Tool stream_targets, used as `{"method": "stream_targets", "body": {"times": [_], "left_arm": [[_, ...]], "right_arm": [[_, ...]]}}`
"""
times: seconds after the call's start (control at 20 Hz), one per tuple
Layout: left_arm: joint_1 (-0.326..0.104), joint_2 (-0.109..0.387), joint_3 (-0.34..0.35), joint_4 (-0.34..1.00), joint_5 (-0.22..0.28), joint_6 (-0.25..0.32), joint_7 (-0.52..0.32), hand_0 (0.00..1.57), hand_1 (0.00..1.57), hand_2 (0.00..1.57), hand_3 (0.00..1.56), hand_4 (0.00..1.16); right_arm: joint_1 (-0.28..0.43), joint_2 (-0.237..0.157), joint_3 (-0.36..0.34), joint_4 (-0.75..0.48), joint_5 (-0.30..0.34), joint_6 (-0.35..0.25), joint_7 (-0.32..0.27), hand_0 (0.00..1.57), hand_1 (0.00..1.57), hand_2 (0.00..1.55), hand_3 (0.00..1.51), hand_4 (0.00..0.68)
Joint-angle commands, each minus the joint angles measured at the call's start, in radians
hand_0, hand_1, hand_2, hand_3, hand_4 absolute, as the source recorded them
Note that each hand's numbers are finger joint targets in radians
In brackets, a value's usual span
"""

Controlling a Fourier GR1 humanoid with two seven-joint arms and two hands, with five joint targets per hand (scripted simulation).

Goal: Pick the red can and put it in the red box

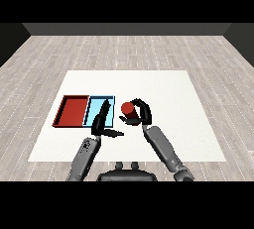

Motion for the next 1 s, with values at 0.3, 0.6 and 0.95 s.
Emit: {"method": "stream_targets", "body": {"times": [0.3,0.6,0.95], "left_arm": [[-0.118,0.000,-0.046,0.250,0.093,0.022,-0.077,0.00,0.00,0.00,0.00,0.00],[-0.112,0.000,-0.112,0.279,0.136,0.066,-0.109,0.00,0.00,0.00,0.00,0.00],[-0.159,0.011,-0.056,0.312,0.134,0.002,-0.063,0.00,0.00,0.00,0.00,0.00]], "right_arm": [[-0.007,0.002,0.086,-0.023,-0.034,-0.064,0.008,1.46,1.46,1.45,1.38,0.634],[-0.076,0.002,0.102,0.068,-0.079,-0.093,-0.059,1.44,1.44,1.43,1.39,0.633],[0.014,0.002,0.065,-0.065,-0.019,-0.035,0.012,1.44,1.44,1.44,1.38,0.630]]}}
